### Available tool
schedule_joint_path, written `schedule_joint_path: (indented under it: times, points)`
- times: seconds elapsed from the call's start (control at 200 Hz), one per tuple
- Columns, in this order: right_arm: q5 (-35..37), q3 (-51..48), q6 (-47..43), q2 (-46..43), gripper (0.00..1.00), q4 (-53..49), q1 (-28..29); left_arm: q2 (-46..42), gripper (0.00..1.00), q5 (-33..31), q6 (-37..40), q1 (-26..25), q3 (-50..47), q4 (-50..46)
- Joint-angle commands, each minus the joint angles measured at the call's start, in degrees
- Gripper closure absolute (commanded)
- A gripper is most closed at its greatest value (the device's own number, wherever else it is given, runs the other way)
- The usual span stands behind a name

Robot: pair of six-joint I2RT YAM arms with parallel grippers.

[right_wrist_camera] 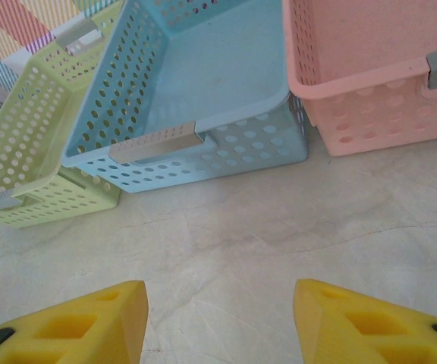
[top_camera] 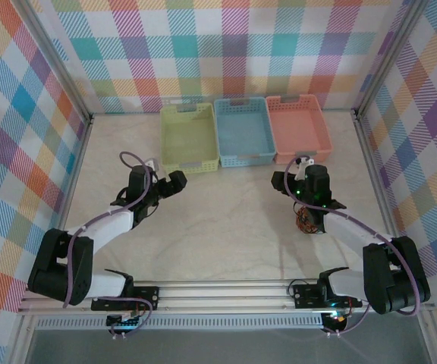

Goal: Untangle the cables

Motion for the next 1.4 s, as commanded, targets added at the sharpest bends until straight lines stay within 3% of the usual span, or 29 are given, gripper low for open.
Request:
schedule_joint_path:
  times: [0.0,0.24,0.37,0.865,1.095,1.395]
  points:
    - [0.2,-0.3,0.2,-0.4,0.46,0.4,0.1,-1.1,0.01,0.7,1.4,-0.6,0.0,0.2]
    - [0.4,-0.2,-0.2,-0.5,0.46,0.0,0.1,10.0,0.03,7.7,2.8,-2.3,14.0,-3.5]
    - [0.5,-0.5,-0.2,-0.7,0.46,0.0,0.1,13.9,0.06,6.8,3.4,-3.4,13.0,-2.2]
    - [2.6,0.0,-0.4,-0.5,0.46,-2.1,0.1,6.0,0.02,-1.9,4.2,-6.0,6.3,-0.9]
    - [12.1,-0.5,1.9,-1.6,0.46,-6.7,0.1,6.3,0.0,-5.7,4.5,-6.0,6.4,-2.6]
    - [28.1,1.1,11.7,-2.8,0.46,-17.4,-0.1,6.9,0.02,-4.5,5.1,-6.0,7.6,-4.6]
